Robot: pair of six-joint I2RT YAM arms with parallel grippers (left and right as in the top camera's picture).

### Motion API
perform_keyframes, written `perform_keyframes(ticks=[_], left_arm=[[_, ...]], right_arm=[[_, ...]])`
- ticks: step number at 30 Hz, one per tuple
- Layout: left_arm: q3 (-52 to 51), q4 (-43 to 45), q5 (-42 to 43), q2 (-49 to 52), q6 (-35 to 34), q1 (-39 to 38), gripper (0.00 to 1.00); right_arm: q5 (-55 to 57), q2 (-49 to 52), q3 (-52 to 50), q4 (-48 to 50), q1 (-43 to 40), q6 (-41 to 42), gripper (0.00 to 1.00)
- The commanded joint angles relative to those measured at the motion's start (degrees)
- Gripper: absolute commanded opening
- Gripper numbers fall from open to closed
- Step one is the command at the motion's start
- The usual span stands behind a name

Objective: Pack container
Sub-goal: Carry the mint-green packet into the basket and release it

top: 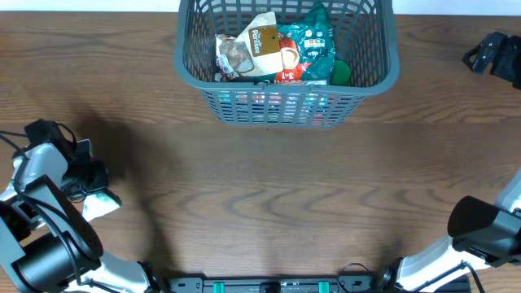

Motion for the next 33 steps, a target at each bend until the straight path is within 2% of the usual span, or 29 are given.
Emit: perform_keyframes(ticks=[1, 5, 8, 11, 14, 19, 20, 24, 29, 33], left_arm=[[0.74, -1.49, 4.81, 0.35, -3.65, 0.11, 0.06], [3.85, -5.92, 6.99, -0.98, -8.79, -1.20, 0.06], [9.88, -12.15, 10.19, -2.01, -9.77, -3.61, 0.06], [21.24, -21.59, 14.27, -2.10, -10.62, -7.43, 0.06], [33.94, -28.59, 14.56, -2.10, -11.74, -11.89, 0.06], [55.49, -30.86, 14.51, -2.08, -11.72, -21.55, 0.06], [59.17, -29.94, 14.56, -2.01, -10.03, -24.00, 0.06], [67.36, -24.37, 11.72, -1.95, 3.67, -34.23, 0.05], [68.13, -15.76, 9.84, -1.18, 25.83, -45.38, 0.06], [68.13, -11.10, 9.99, 1.95, 39.56, -50.40, 0.06]], right_arm=[[0.09, 0.48, -0.13, 0.04, 0.48, -0.81, 0.99], [0.09, 0.48, -0.13, 0.04, 0.48, -0.81, 0.99], [0.07, 0.48, -0.13, 0.04, 0.48, -0.81, 0.99], [0.07, 0.48, -0.13, 0.04, 0.48, -0.81, 0.99], [0.07, 0.48, -0.13, 0.04, 0.48, -0.83, 0.99], [0.07, 0.48, -0.13, 0.02, 0.48, -0.81, 0.99], [0.07, 0.48, -0.13, 0.02, 0.48, -0.81, 0.99], [0.07, 0.48, -0.13, -0.13, 0.48, -0.81, 0.99], [0.07, 0.48, -0.13, -0.59, 0.48, -0.83, 0.99], [0.07, 0.48, -0.13, -0.90, 0.48, -0.83, 0.99]])
